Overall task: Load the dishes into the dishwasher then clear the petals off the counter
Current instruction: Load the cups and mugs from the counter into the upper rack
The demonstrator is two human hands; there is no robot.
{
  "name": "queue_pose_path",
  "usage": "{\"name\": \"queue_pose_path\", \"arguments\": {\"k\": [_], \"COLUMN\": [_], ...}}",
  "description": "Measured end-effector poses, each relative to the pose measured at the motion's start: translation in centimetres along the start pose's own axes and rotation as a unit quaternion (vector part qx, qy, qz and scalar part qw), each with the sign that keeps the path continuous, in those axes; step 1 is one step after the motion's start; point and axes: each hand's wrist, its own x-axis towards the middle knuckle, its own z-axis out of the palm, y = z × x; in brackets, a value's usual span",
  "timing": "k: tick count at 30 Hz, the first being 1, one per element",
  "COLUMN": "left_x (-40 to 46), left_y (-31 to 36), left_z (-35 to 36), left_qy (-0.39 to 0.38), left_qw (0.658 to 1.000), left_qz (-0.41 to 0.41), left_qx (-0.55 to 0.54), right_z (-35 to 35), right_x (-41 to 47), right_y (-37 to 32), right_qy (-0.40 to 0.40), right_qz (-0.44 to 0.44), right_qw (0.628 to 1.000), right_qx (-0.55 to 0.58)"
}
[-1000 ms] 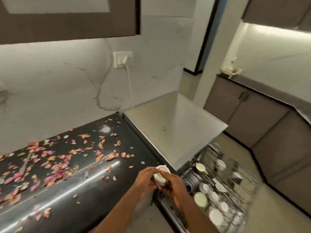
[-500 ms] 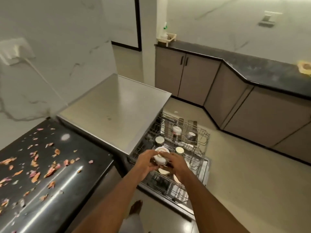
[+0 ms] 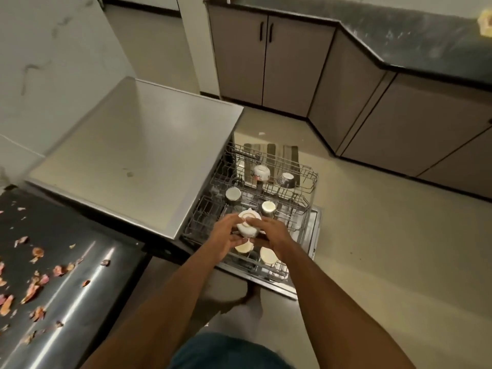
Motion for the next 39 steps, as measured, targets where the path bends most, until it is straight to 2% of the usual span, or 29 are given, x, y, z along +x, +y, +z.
{"name": "queue_pose_path", "arguments": {"k": [6, 11, 14, 17, 22, 25, 30, 33, 39], "left_x": [4.6, 7.2, 8.2, 8.7, 9.8, 11.5, 15.4, 18.2, 25.9], "left_y": [0.8, 1.4, 1.0, 0.7, -0.1, -0.7, -0.7, -0.5, -2.1], "left_z": [3.3, 5.8, 6.3, 6.2, 5.8, 4.2, 2.0, 0.6, -2.4], "left_qy": [-0.043, -0.061, -0.086, -0.107, -0.021, 0.029, 0.107, 0.152, 0.202], "left_qw": [0.998, 0.994, 0.988, 0.966, 0.949, 0.945, 0.933, 0.932, 0.927], "left_qz": [-0.043, -0.074, -0.059, -0.006, 0.054, 0.037, 0.014, 0.001, -0.058], "left_qx": [0.01, 0.047, 0.115, 0.237, 0.309, 0.322, 0.344, 0.328, 0.31], "right_z": [-2.8, -5.4, -6.2, -6.4, -4.8, -4.2, -3.5, -3.2, -3.6], "right_x": [3.4, 5.3, 6.8, 8.4, 11.0, 12.2, 14.8, 16.4, 19.2], "right_y": [-1.4, -3.8, -4.0, -3.5, -2.1, -1.3, -0.8, -0.5, 0.9], "right_qy": [0.058, 0.071, 0.075, 0.065, 0.054, 0.035, -0.001, -0.002, 0.005], "right_qz": [0.034, 0.037, 0.048, 0.076, 0.105, 0.104, 0.074, 0.088, 0.144], "right_qw": [0.998, 0.996, 0.992, 0.99, 0.986, 0.985, 0.955, 0.936, 0.938], "right_qx": [-0.02, -0.05, -0.091, -0.101, -0.12, -0.131, -0.287, -0.341, -0.314]}}
